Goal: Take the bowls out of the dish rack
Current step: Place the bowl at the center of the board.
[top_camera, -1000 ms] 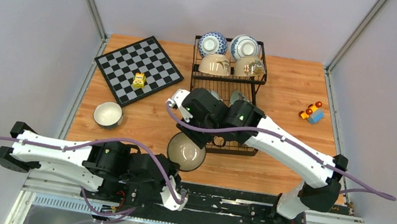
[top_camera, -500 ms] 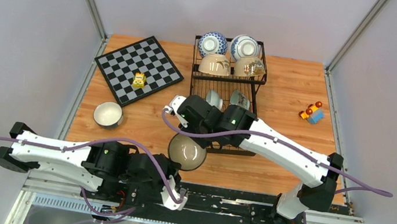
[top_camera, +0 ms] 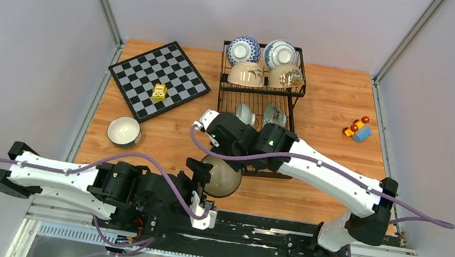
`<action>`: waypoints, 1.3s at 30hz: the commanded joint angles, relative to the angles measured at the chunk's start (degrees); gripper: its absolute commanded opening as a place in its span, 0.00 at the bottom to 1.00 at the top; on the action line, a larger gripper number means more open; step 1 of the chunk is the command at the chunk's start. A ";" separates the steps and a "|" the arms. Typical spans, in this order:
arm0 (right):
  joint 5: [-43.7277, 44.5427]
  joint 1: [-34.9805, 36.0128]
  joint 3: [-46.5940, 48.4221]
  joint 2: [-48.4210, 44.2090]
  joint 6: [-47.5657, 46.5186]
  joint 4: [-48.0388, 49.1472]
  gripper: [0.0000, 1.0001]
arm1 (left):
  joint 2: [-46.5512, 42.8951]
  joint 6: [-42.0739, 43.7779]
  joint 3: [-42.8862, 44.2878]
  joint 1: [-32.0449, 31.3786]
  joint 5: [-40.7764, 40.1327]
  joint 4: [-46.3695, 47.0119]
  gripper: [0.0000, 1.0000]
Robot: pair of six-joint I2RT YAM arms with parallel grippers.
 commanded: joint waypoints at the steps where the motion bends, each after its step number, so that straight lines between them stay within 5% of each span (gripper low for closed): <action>1: 2.72 0.40 -2.04 -6.30 3.99 1.98 0.00 | -2.89 -5.43 -1.93 -0.03 -7.64 6.50 0.99; 13: 11.72 -9.33 -22.37 -26.33 15.54 12.19 0.00 | 1.25 -31.95 0.67 0.17 -20.56 1.37 1.00; 19: 15.47 -11.14 -31.63 -34.58 22.49 15.57 0.00 | 1.55 -60.58 0.54 5.51 -23.11 9.33 1.00; 26: 19.22 -11.22 -34.77 -36.00 30.46 14.01 0.00 | 10.46 -95.17 7.62 15.84 -18.01 6.73 0.99; 39: 17.29 -11.22 -30.47 -31.60 39.67 9.21 0.00 | 26.31 -100.36 23.51 15.87 -16.15 -4.49 0.94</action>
